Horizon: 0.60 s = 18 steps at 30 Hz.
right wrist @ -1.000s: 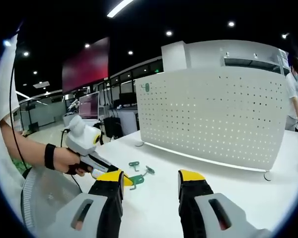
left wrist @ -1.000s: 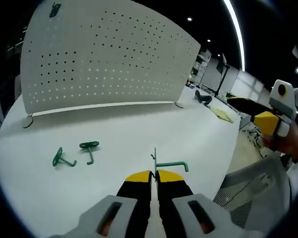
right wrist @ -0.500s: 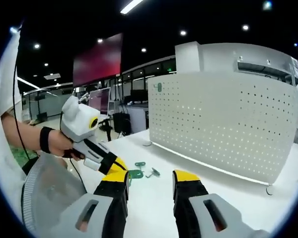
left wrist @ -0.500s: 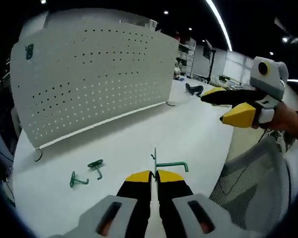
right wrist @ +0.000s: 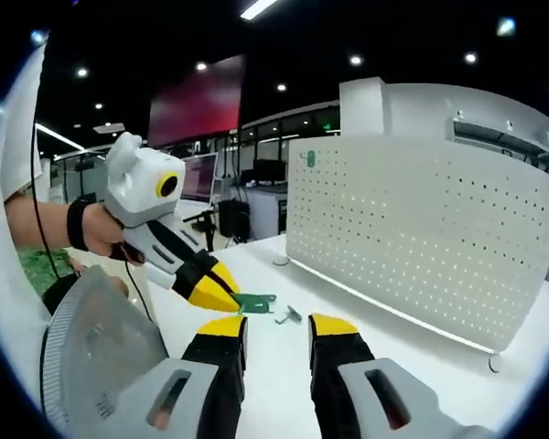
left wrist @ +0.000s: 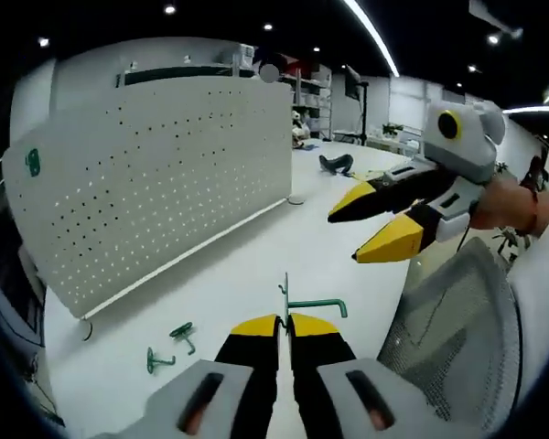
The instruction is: Insert the hook assembly into the mounting plate slot until the hook locks in place.
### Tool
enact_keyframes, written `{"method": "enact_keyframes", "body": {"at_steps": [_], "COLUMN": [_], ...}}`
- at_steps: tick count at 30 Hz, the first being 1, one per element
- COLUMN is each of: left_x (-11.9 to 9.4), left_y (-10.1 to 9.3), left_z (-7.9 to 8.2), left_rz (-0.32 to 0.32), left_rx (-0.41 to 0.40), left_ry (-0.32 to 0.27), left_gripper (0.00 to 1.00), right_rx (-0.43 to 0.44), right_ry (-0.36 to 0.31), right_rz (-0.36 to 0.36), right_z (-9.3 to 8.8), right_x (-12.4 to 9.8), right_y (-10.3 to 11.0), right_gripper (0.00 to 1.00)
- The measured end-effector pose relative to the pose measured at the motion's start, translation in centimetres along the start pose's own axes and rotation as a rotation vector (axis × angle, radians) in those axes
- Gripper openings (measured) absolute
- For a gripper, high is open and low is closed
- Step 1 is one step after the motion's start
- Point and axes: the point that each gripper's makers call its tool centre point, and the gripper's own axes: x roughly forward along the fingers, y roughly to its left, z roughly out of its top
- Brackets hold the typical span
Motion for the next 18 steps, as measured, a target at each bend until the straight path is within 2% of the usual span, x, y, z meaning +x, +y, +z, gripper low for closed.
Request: {"method": "enact_keyframes", "body": {"at_steps": [2,4,6,11,13,18], "left_x": [-0.1,-0.1,-0.2,-0.1,-0.1,-0.1], "left_y": [-0.2,-0.6,-0.8,-1.6,-1.6,-1.7], "left_z": [0.1,0.2,0.1,0.0,-0.2,-0.4], "left_rz": [0.002,-0.01,-0.004,-0.022,-0.024,-0.031], "left_rx": [0.044,0.045,0.101,0.123,0.171,0.196], "left_ry": [0.009,0.011,0.032,0.055,0.078,0.097], "left_gripper": [0.03,0.03,0.03,0.03,0.03,0.03], "right_rx": [-0.014,-0.019,-0.023,-0.053,-0.069,-0.128], "right_ry": [0.007,0.006,0.008,0.035,0.038,0.087], "right_rz": [0.004,0.007,0.014,0.035,0.047,0.077], "right_z": [-0.1,-0.1,-0.1,-0.4,-0.5,-1.3], "right_x": [0.0,0.0,0.0,0.3,0.4,0.9], "right_y": [0.1,0.2,0.3,0.7,1.0,1.5], "right_gripper": [0.23,0.22,0.19,0.19,0.19,0.17]}}
